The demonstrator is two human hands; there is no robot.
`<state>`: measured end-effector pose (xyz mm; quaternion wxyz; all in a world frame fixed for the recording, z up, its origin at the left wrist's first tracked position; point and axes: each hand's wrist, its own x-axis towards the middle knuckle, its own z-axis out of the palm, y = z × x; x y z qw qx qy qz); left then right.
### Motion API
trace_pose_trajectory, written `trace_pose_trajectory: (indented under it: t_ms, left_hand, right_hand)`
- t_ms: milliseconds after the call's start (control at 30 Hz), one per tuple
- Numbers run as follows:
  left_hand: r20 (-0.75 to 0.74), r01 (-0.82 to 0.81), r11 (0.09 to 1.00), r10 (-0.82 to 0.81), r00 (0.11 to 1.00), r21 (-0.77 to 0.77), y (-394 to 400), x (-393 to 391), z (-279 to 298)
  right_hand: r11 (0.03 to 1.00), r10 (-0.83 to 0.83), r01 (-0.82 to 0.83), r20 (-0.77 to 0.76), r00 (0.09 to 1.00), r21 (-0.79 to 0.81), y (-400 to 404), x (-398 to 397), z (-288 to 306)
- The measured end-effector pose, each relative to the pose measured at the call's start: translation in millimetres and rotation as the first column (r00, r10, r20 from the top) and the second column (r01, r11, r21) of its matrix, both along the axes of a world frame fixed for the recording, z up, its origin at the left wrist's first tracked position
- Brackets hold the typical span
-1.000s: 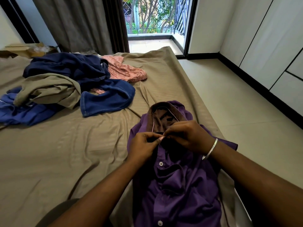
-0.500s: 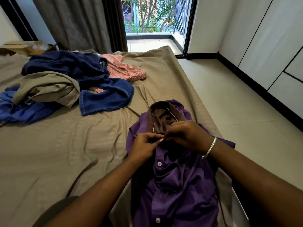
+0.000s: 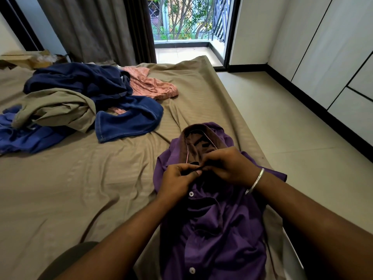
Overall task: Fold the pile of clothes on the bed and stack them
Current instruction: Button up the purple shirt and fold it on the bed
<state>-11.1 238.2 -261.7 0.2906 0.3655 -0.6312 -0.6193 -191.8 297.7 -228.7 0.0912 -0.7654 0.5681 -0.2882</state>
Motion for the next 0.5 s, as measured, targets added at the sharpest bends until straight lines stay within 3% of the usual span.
trace_pose_trajectory:
  t_ms: [233, 500]
  left_hand:
    - [-0.027, 0.009, 1.0, -0.009, 1.0, -0.005, -1.8, -0.3, -2.1]
    - [-0.129, 0.027, 0.996, -0.017, 0.992, 0.081, 0.2, -1.8, 4.9]
  right_hand:
    - [0.991, -0.09, 0.065, 0.218, 0.972, 0.118, 0.9, -6.1, -5.0]
    - [0.956, -0.149, 0.047, 0.341, 0.928, 0.289, 2.5, -13.8, 0.2]
